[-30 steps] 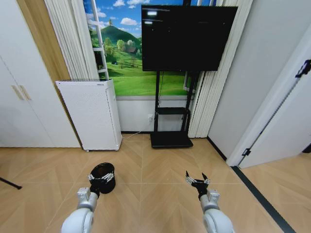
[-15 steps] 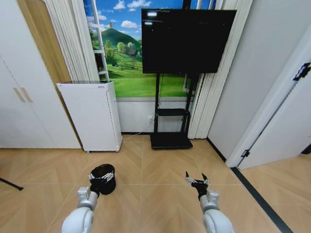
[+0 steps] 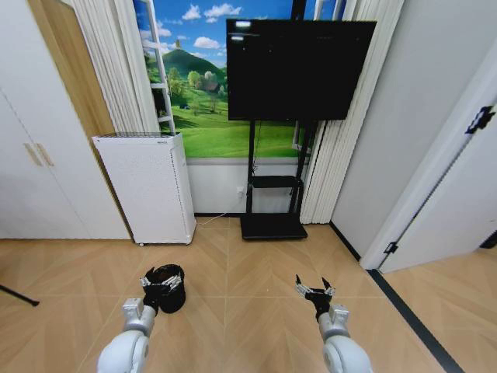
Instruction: Pick up the trash bin and place the garbage on the floor into it.
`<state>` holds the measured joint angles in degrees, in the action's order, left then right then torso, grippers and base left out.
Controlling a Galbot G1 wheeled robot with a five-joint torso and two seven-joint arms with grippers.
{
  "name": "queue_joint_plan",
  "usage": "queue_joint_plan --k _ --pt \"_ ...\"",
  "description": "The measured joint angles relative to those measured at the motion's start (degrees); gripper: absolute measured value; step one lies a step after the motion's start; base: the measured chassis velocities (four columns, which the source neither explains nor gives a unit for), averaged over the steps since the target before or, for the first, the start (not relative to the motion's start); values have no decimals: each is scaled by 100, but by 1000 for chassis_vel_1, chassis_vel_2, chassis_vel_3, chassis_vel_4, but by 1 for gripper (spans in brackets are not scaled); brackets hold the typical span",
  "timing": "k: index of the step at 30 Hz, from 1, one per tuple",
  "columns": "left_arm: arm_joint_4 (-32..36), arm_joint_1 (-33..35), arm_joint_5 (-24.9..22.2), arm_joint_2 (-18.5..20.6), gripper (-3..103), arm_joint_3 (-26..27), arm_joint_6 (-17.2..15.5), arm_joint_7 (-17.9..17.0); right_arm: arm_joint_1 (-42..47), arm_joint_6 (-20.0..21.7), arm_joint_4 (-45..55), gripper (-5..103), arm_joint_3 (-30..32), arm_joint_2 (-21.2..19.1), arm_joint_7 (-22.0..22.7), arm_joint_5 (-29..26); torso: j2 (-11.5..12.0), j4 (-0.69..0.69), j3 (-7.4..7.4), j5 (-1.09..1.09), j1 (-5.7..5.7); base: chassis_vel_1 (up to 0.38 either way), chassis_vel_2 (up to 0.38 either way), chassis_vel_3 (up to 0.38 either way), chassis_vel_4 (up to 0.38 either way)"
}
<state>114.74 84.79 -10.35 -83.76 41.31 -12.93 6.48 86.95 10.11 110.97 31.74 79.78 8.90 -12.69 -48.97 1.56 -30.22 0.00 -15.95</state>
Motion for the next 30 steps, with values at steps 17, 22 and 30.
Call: queue_joint_plan --k 17,22,30 --pt "-52 18 -223 66 100 44 44 -55 193 164 183 100 -1 91 -110 207 -96 0 -47 0 -49 0 0 0 0" --pt "-54 30 -218 64 100 51 66 -55 224 156 195 100 28 89 -110 208 -81 0 -39 0 -43 100 -41 -120 37" --pt "-3 79 -170 12 100 46 85 -55 298 97 199 100 100 55 -112 191 -67 1 -29 1 -32 217 -132 -238 139"
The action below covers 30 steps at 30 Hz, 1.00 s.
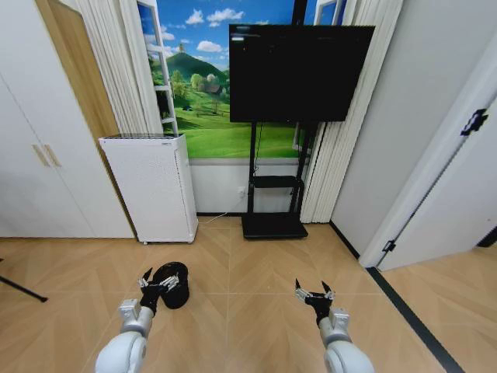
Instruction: Pick up the trash bin and place the garbage on the floor into it.
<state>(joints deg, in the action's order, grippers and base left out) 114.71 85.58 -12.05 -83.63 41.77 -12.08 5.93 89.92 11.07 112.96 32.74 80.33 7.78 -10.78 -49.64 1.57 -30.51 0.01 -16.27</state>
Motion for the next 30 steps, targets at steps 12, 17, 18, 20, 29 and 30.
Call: queue_joint_plan --k 12,17,18,20,29,30 --pt "86 86 77 -60 100 0 2 -11 -1 -37 -20 100 21 -76 -9 -67 17 -2 8 -2 5 285 -167 -282 170" --pt "99 94 85 -71 100 1 2 -24 -1 -94 -58 100 38 -94 -9 -69 21 -1 11 0 7 397 -165 -413 163" --pt "99 94 85 -71 100 1 2 -24 -1 -94 -58 100 38 -94 -9 -69 21 -1 11 0 7 475 -161 -449 162" --pt "104 88 87 -71 100 -3 3 -27 0 -100 -63 100 41 -97 -9 -73 23 -2 11 -7 7 495 -158 -523 160" --pt "76 76 63 -84 100 -4 15 -91 -61 -424 -239 100 38 -56 8 -44 24 -2 17 -3 15 537 -114 -539 124" --pt "76 76 63 -84 100 -4 15 -91 -61 -424 -239 100 38 -56 8 -44 24 -2 17 -3 15 425 -53 -332 109"
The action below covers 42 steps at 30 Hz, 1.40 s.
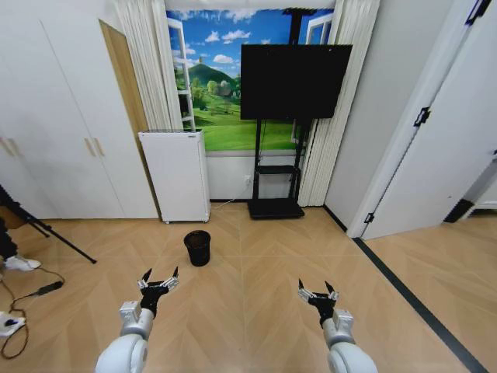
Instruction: Pick up the trash bin and place the garbage on the floor into it.
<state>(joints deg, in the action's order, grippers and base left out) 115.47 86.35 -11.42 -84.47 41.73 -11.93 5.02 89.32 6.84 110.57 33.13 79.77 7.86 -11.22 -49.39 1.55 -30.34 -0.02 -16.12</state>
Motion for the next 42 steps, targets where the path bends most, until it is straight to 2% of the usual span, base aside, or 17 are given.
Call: queue_joint_plan --k 9,14,19,29,42 --pt "38 39 -4 -67 100 -63 10 -6 61 -35 42 100 103 -8 7 -122 9 3 -4 3 -8 1 -15 26 10" --pt "108 132 4 -108 100 -70 14 -5 81 -23 85 100 158 -39 21 -153 10 1 -3 4 -9 -89 26 91 -17" --pt "182 220 -299 -131 100 -155 22 -241 95 -8 89 100 208 -40 22 -347 8 1 0 2 -2 22 -8 -19 2" --pt "395 123 -702 164 100 -136 -286 -364 -92 -122 200 100 539 9 7 -983 8 1 0 2 -2 6 0 -10 2" --pt "468 85 -734 265 100 -113 -337 -361 -169 -111 230 100 568 42 150 -1046 8 1 1 2 -2 0 0 0 0"
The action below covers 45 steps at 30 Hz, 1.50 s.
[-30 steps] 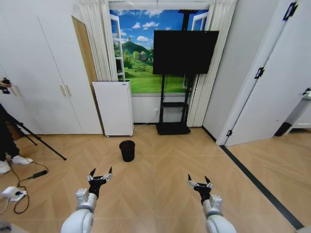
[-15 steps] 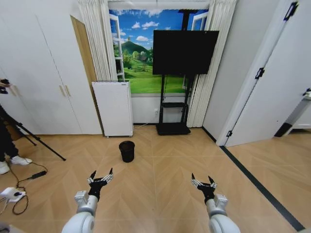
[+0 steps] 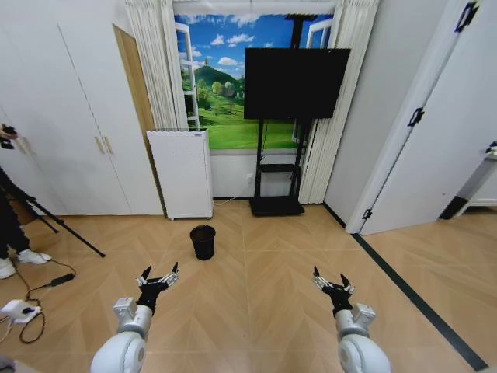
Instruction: Pick up the trash bin and place the garbage on the floor into it.
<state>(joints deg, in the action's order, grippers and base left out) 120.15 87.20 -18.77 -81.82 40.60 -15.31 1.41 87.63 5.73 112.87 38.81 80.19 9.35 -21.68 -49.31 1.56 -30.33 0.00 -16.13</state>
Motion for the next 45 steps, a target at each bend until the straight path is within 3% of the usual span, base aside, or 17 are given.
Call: queue_joint_plan --k 45 --pt "-7 1 14 -5 100 2 3 13 3 12 -2 100 -9 -1 1 20 2 0 1 0 0 0 0 0 0"
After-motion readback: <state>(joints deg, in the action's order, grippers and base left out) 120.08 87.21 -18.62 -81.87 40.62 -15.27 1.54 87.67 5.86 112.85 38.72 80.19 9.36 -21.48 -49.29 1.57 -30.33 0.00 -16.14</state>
